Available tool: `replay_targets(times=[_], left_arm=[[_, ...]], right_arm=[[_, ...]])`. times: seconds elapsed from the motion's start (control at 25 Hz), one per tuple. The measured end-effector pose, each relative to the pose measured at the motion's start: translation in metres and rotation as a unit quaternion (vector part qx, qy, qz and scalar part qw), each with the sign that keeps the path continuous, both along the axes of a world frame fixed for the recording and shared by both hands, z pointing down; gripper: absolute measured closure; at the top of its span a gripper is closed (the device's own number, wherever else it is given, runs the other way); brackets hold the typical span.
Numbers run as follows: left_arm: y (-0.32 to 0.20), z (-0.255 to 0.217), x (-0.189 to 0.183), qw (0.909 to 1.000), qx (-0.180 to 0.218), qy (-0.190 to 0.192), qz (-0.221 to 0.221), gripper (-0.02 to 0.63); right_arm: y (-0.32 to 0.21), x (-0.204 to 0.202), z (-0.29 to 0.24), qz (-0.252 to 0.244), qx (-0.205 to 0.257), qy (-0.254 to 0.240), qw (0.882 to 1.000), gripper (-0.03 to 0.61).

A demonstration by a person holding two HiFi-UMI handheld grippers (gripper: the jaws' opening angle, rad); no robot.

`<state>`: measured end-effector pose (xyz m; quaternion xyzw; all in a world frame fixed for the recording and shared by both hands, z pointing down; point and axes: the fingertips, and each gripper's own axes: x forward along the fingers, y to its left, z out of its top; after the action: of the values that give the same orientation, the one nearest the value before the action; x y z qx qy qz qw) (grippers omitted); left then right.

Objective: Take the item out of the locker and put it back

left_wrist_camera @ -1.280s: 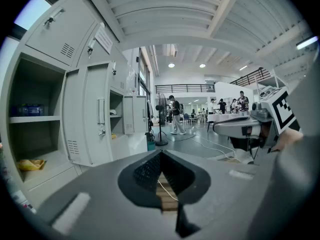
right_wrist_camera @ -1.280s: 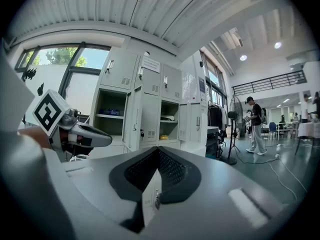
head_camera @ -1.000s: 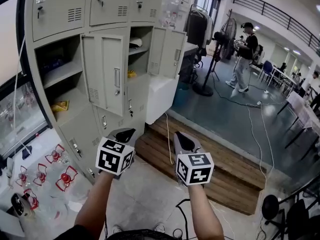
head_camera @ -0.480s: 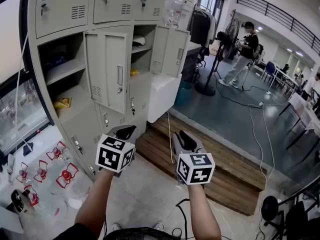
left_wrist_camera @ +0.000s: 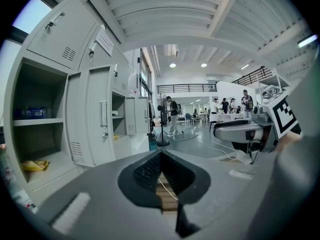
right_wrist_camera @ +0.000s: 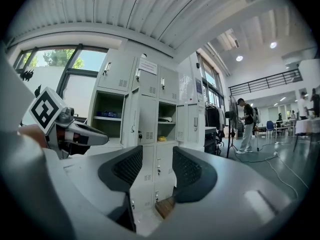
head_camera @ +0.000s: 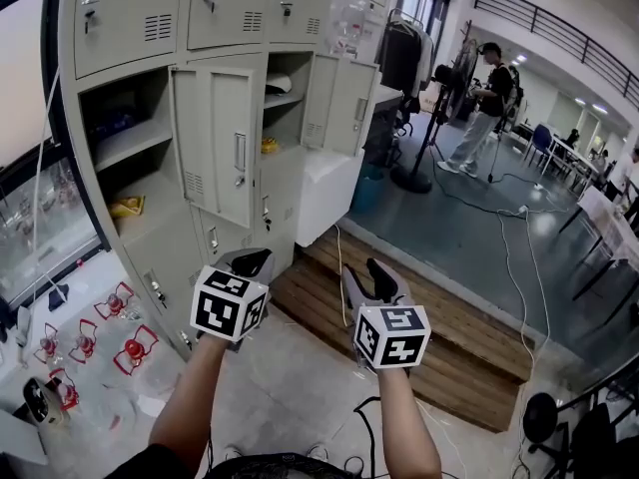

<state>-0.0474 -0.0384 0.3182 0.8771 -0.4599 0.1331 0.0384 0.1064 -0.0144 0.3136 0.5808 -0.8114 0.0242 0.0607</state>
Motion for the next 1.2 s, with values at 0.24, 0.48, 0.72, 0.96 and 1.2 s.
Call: replay_targets(times=[0.24, 0.48, 0.72, 0.96, 1.2], left_arm=[[0.001, 0.003, 0.01, 1.0, -0.004, -0.003, 0.006, 0.614], [-0.001, 0.004, 0.02, 1.0, -0.007, -0.004, 0.001, 0.614], [-0.005, 0.006, 0.039, 0.9999, -0.007, -0.009, -0.01, 0.614], [-0.013, 0.015, 0.069, 0.9995, -0.013, -0.016, -0.023, 0.614], [-0.019, 0.015, 0.099, 0.9991, -0.011, -0.018, -0.038, 0.614]], right_arm=[[-0.001, 0.005, 0.001, -0.003, 0.003, 0.002, 1.0, 0.311], [-0.003, 0.016, 0.0, -0.006, 0.002, -0.006, 1.0, 0.265], [-0.007, 0.037, 0.008, -0.016, -0.006, -0.014, 1.0, 0.213], [-0.015, 0.075, 0.015, -0.02, -0.011, -0.02, 1.0, 0.204], [-0.025, 0.109, 0.02, -0.029, -0.015, -0.025, 0.999, 0.195]])
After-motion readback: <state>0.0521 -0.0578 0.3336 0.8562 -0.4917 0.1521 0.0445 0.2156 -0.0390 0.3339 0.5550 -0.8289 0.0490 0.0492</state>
